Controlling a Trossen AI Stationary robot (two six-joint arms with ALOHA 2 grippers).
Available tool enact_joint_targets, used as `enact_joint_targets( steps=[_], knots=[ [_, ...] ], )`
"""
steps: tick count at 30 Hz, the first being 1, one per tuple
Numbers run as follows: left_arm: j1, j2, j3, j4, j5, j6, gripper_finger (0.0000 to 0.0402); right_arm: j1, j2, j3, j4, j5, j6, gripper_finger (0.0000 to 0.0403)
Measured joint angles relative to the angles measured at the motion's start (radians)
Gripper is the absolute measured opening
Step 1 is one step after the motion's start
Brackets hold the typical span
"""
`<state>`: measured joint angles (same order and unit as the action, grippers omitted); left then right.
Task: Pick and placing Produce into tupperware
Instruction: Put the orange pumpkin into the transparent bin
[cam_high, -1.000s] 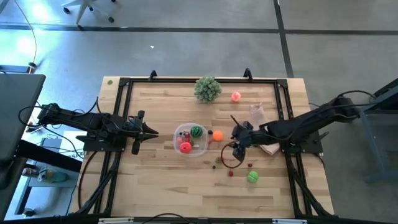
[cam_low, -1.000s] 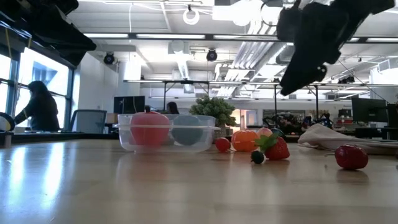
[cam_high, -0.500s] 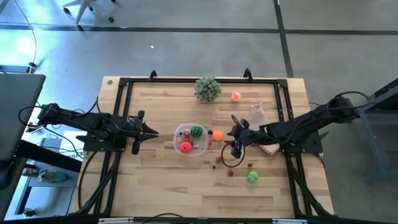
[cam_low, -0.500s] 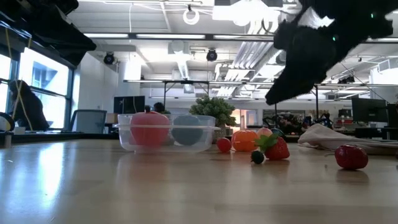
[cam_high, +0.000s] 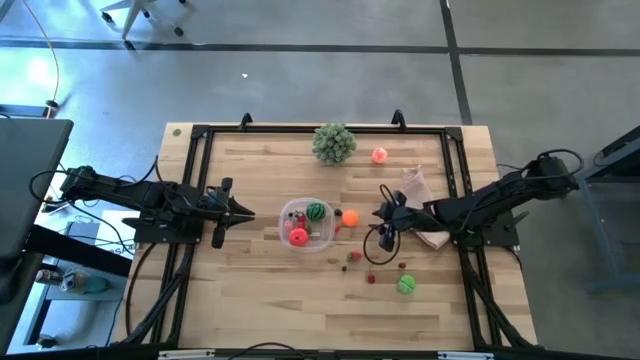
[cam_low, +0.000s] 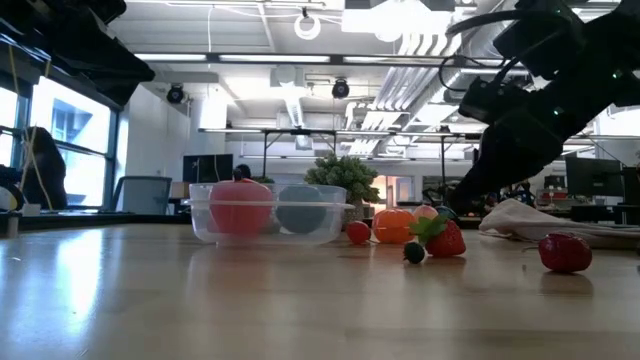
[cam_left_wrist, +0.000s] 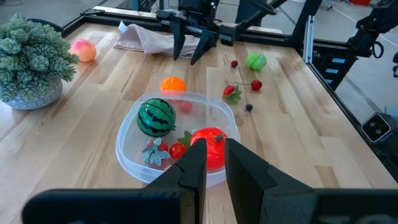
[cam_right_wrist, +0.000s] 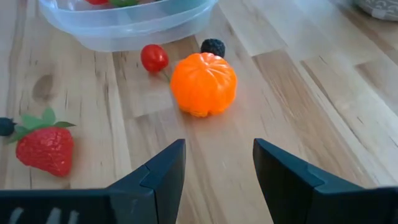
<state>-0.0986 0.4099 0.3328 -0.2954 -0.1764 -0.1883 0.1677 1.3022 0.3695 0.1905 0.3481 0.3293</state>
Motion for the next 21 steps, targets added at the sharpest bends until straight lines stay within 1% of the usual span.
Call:
enact_joint_targets(
  steps=[3,5,9,15,21],
  knots=[
    [0.0,0.0,0.0,0.0,0.0,0.0,0.0046,0.0,0.024,0.0,0.029,-0.009,-0.038,0.0181],
    [0.0,0.0,0.0,0.0,0.0,0.0,0.0046,-0.006,0.061,0.0,0.053,-0.003,-0.036,0.0181],
    [0.0,0.0,0.0,0.0,0.0,0.0,0.0046,-0.024,0.167,0.0,0.126,0.017,-0.001,0.0181],
    [0.0,0.0,0.0,0.0,0.0,0.0,0.0046,-0.058,0.312,0.011,0.267,-0.006,0.007,0.0181],
    [0.0,0.0,0.0,0.0,0.0,0.0,0.0046,-0.079,0.373,0.046,0.322,-0.038,-0.037,0.0182]
  ],
)
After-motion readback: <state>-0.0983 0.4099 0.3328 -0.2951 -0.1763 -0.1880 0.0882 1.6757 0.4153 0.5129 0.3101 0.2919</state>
